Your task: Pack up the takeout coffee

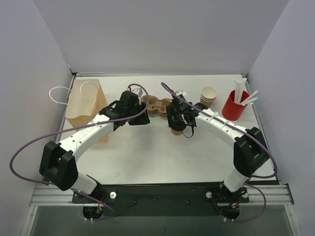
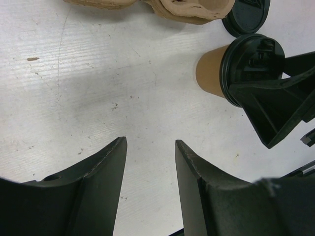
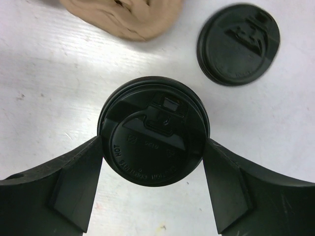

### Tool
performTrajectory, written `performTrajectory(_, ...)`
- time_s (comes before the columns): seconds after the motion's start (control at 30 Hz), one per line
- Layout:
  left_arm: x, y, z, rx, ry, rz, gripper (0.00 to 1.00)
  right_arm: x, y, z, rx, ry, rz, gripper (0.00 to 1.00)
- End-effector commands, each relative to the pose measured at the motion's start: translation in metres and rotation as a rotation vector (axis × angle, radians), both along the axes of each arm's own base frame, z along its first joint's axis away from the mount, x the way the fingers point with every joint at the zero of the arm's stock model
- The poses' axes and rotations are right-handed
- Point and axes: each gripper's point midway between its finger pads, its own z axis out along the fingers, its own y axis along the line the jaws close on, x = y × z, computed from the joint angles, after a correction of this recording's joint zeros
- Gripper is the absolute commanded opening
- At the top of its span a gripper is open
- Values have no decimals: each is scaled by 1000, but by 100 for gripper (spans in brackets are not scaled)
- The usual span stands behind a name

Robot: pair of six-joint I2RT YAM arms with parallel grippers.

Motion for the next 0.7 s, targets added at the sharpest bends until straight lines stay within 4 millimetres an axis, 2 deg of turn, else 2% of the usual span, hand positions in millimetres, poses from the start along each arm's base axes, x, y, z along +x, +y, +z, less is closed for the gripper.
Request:
performTrajectory(0.0,3,-1,32,-37,-83,-17,54,-43,-52,-6,-112,123,-84,52)
performTrajectory(0.07,1,-1,35,-40,-91,-23,54,-46,-62,-3,-96,115,-132,52)
performTrajectory(0.4,-5,1,44,-61,-121,-54,54,-68,-142,5,-77,71,-448,52)
performTrajectory(0.43,-6,0,44,-63,-122,-56,54,-72,-155,2,-80,78,-491,52)
performTrajectory(0.67,-9,0,47,-76,-133,-69,55,-80,-203,5,-45,31,-678,52)
